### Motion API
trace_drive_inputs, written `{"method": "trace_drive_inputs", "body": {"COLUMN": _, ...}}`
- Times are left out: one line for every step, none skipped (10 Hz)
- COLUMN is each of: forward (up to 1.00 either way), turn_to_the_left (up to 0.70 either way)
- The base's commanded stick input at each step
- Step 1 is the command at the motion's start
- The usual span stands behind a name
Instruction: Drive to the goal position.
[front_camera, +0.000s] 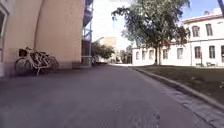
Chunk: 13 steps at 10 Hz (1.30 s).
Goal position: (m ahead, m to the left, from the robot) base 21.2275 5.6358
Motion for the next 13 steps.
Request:
{"method": "trace_drive_inputs", "body": {"forward": 0.85, "turn_to_the_left": 0.00}}
{"method": "trace_drive_inputs", "body": {"forward": 0.85, "turn_to_the_left": 0.00}}
{"method": "trace_drive_inputs", "body": {"forward": 0.85, "turn_to_the_left": 0.00}}
{"method": "trace_drive_inputs", "body": {"forward": 0.85, "turn_to_the_left": 0.00}}
{"method": "trace_drive_inputs", "body": {"forward": 0.85, "turn_to_the_left": 0.00}}
{"method": "trace_drive_inputs", "body": {"forward": 0.85, "turn_to_the_left": 0.00}}
{"method": "trace_drive_inputs", "body": {"forward": 0.85, "turn_to_the_left": 0.00}}
{"method": "trace_drive_inputs", "body": {"forward": 0.85, "turn_to_the_left": 0.00}}
{"method": "trace_drive_inputs", "body": {"forward": 0.85, "turn_to_the_left": 0.00}}
{"method": "trace_drive_inputs", "body": {"forward": 0.85, "turn_to_the_left": 0.00}}
{"method": "trace_drive_inputs", "body": {"forward": 0.85, "turn_to_the_left": 0.00}}
{"method": "trace_drive_inputs", "body": {"forward": 0.85, "turn_to_the_left": 0.00}}
{"method": "trace_drive_inputs", "body": {"forward": 0.85, "turn_to_the_left": 0.00}}
